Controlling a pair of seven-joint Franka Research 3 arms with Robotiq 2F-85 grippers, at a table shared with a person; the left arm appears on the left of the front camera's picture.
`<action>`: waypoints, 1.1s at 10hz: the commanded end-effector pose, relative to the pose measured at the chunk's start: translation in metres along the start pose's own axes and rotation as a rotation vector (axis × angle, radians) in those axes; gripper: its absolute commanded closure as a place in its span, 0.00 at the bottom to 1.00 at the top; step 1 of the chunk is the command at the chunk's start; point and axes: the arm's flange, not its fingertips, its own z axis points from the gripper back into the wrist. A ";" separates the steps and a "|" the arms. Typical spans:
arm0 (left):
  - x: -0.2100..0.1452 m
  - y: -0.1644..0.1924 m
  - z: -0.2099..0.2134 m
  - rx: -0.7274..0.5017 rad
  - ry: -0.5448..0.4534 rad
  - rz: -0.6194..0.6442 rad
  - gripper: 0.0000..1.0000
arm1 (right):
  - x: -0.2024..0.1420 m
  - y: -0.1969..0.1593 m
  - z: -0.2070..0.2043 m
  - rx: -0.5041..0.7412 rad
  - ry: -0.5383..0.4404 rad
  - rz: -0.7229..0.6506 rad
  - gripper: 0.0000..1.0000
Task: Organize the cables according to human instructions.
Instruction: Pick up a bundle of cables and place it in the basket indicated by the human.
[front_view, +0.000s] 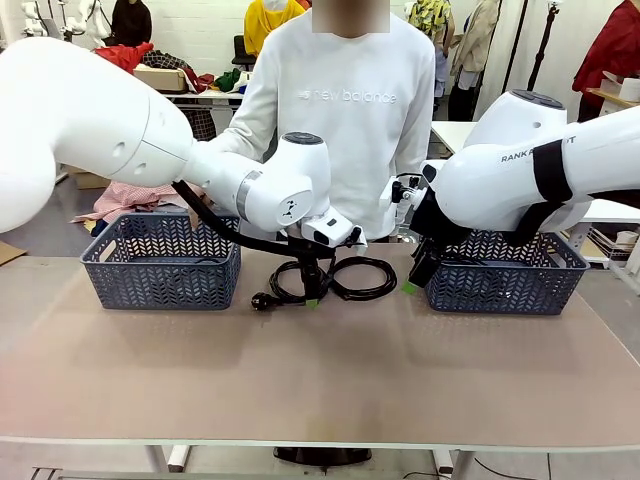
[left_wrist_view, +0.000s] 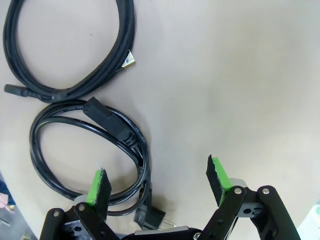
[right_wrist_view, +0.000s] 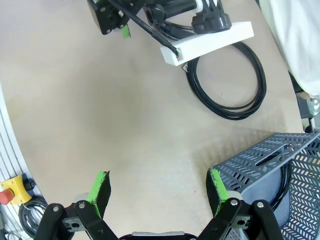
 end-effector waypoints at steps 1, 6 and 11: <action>0.001 0.002 -0.004 0.008 0.034 0.008 0.00 | 0.000 -0.001 0.001 -0.008 -0.002 -0.002 0.00; -0.003 0.008 -0.022 -0.010 0.056 -0.009 0.00 | 0.000 -0.001 0.001 -0.008 -0.002 -0.002 0.00; -0.005 0.013 -0.031 -0.049 0.071 -0.020 0.09 | 0.000 -0.001 0.001 -0.008 -0.002 -0.002 0.00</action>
